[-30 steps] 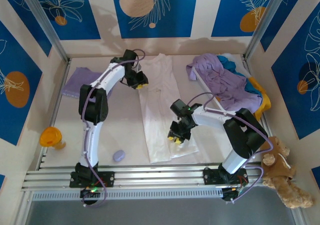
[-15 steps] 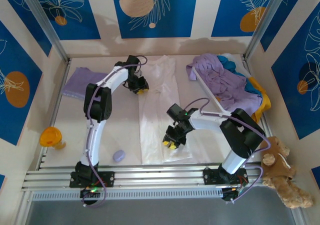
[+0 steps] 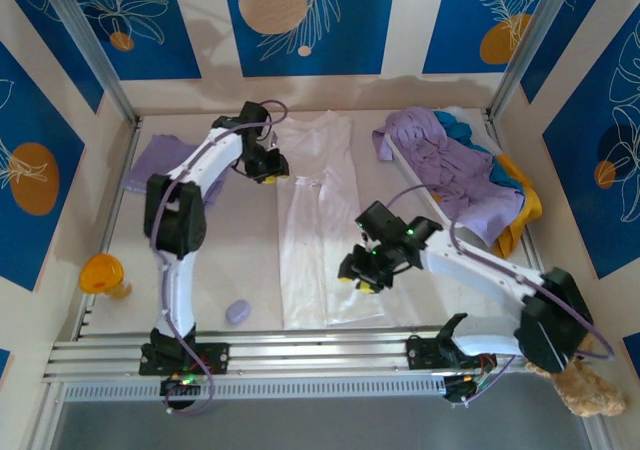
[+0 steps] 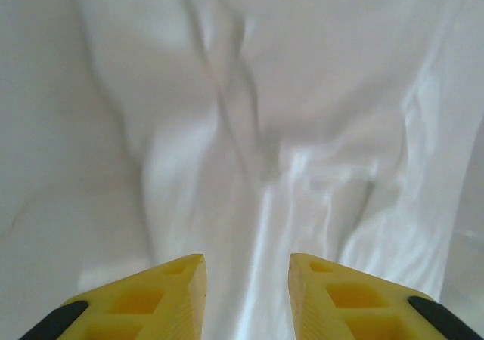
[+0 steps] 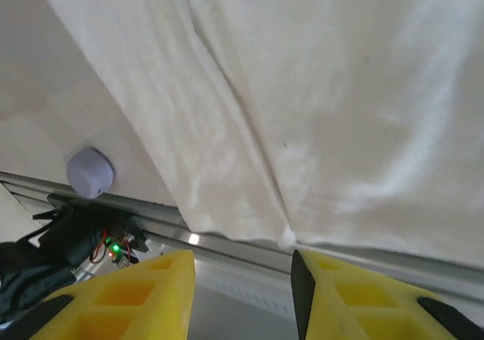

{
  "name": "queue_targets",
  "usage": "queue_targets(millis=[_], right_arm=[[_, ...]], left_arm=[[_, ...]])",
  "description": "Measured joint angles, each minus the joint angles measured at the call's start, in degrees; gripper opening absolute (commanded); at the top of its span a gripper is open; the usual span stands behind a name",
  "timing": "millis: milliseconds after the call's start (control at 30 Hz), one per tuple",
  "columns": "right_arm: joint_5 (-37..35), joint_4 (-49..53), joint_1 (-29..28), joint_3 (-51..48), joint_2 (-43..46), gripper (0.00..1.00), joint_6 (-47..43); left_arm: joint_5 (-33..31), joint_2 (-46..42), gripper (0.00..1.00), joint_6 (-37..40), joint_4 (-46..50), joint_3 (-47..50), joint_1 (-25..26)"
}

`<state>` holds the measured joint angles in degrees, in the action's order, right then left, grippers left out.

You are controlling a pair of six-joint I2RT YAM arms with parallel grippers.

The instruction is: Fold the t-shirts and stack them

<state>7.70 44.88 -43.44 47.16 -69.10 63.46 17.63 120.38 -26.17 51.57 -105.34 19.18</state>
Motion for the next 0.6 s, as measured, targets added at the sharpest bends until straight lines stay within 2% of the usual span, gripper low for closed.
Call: queue_targets(millis=[133,233,433,600], right_arm=[[-3.5,5.2,0.7,-7.1,8.7,0.53,-0.3],[-5.2,8.1,2.1,-11.4,11.2,0.52,-0.4],[-7.4,8.7,3.4,-14.4,10.3,0.51,-1.6],[-8.7,6.1,3.8,-14.5,7.2,0.50,-3.8]], left_arm=[[-1.0,-16.9,0.38,-0.3,-2.4,16.4,3.4],[-1.4,-27.2,0.38,-1.5,-4.8,28.3,7.6],[-4.0,-38.7,0.39,-6.9,-6.6,49.3,17.1],[-6.4,-48.2,0.40,-13.0,-6.9,57.8,23.1]])
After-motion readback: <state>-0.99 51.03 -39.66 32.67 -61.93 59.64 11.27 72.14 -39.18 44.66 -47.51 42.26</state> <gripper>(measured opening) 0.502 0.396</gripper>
